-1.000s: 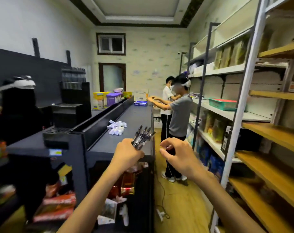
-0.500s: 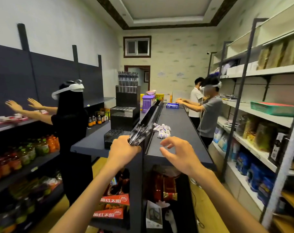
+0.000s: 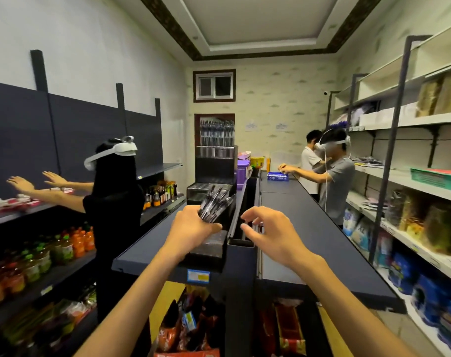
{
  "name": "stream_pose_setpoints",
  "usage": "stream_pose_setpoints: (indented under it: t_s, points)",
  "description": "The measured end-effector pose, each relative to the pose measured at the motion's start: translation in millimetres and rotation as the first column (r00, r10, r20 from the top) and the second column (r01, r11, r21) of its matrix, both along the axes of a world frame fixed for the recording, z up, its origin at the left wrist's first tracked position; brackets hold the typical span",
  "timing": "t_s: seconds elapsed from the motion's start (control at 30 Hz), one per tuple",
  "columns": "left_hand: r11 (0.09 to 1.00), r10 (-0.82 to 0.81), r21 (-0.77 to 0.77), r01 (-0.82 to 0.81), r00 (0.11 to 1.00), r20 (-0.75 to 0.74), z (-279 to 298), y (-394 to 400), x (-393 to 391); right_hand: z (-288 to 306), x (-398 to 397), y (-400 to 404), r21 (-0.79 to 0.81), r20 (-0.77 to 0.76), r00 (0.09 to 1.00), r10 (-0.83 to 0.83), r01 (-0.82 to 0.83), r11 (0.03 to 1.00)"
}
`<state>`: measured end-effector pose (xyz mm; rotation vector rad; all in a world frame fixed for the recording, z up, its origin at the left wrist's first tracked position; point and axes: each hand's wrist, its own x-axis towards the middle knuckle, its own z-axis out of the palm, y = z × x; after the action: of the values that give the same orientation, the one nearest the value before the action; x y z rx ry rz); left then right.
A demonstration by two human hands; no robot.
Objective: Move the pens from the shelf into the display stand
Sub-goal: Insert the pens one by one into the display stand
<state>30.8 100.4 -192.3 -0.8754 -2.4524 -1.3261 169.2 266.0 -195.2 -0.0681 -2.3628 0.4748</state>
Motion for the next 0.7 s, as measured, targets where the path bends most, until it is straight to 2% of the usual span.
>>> stream_pose_setpoints:
  t_s: [0.13, 0.37, 0.47, 0.6, 0.7]
  points:
    - [0.995, -0.081, 0.061, 0.082, 0.997, -0.017, 15.3, 8.2, -32.0, 13.2, -39.6, 1.0, 0.022, -0.023, 1.000, 0.009, -0.008, 1.000]
    - [0.978, -0.185, 0.087, 0.188, 0.982, -0.045, 27.9, 16.5, -74.6, 31.0, -91.4, -6.1, -0.084, -0.062, 0.997, 0.049, -0.054, 0.995]
    - [0.962, -0.241, 0.132, 0.241, 0.970, -0.018, 33.9, 18.9, -91.4, 41.0, -111.0, -11.3, -0.240, -0.073, 0.992, 0.107, -0.121, 0.963]
    - [0.945, -0.286, 0.161, 0.284, 0.958, -0.010, 37.1, 26.7, -117.6, 52.1, -136.3, -16.9, -0.468, -0.122, 0.984, 0.131, -0.174, 0.866]
    - [0.928, -0.340, 0.151, 0.341, 0.940, -0.029, 41.5, 30.7, -133.1, 57.0, -154.1, -22.1, -0.553, -0.137, 0.984, 0.114, -0.172, 0.816]
